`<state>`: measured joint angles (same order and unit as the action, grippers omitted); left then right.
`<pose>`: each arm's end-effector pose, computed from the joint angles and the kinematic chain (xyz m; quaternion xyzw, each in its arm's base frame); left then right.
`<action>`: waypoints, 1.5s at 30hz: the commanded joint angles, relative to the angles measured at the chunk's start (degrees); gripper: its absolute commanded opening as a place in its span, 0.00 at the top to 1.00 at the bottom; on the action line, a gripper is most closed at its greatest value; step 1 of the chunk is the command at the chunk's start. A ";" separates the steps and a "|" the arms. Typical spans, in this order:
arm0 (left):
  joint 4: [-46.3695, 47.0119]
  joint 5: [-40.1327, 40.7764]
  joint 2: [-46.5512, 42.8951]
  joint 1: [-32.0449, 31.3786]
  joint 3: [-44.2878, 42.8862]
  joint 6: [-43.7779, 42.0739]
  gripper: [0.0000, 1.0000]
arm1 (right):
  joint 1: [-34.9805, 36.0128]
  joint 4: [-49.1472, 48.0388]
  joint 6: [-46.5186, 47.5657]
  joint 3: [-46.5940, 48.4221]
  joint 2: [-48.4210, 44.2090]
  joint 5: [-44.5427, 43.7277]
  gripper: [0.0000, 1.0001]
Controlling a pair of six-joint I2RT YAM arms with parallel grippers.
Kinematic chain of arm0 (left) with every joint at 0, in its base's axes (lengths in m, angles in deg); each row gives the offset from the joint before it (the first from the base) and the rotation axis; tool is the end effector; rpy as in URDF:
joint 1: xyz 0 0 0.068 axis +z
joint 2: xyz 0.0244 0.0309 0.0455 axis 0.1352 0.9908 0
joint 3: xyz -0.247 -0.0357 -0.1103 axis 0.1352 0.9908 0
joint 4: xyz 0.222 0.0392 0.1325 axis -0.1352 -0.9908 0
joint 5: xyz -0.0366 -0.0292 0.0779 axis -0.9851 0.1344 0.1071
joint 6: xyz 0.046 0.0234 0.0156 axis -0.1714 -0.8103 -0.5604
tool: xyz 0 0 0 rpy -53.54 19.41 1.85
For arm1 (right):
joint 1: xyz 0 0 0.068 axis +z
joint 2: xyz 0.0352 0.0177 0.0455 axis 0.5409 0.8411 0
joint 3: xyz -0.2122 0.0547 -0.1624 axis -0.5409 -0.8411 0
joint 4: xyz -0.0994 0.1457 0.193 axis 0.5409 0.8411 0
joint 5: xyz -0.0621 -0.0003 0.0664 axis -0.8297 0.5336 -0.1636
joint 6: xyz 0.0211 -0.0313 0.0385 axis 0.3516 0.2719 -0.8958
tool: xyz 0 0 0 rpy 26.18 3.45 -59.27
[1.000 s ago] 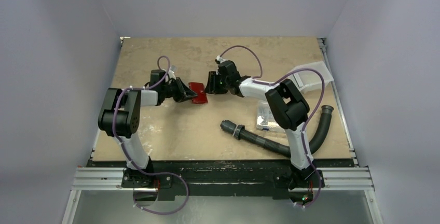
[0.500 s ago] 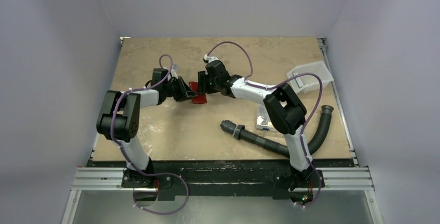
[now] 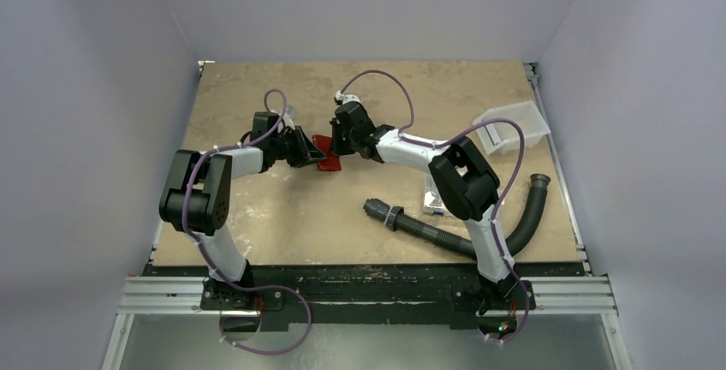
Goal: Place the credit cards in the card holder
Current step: Open the card holder at the center of the board.
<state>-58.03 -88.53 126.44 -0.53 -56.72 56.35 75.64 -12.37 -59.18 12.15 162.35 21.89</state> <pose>0.3409 -0.0691 0.1445 -0.1355 0.8791 -0.3913 0.2359 0.3614 0.3335 0.1765 -0.0919 0.8954 0.2396 0.3638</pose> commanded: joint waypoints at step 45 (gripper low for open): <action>-10.89 10.66 -5.51 0.30 -2.54 -8.62 0.41 | -5.83 -8.72 1.92 -8.47 -12.79 14.37 1.00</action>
<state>-66.60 -83.50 126.42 -0.66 -59.36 50.84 69.89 -23.27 -57.30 0.92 157.43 33.43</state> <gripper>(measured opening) 0.533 0.026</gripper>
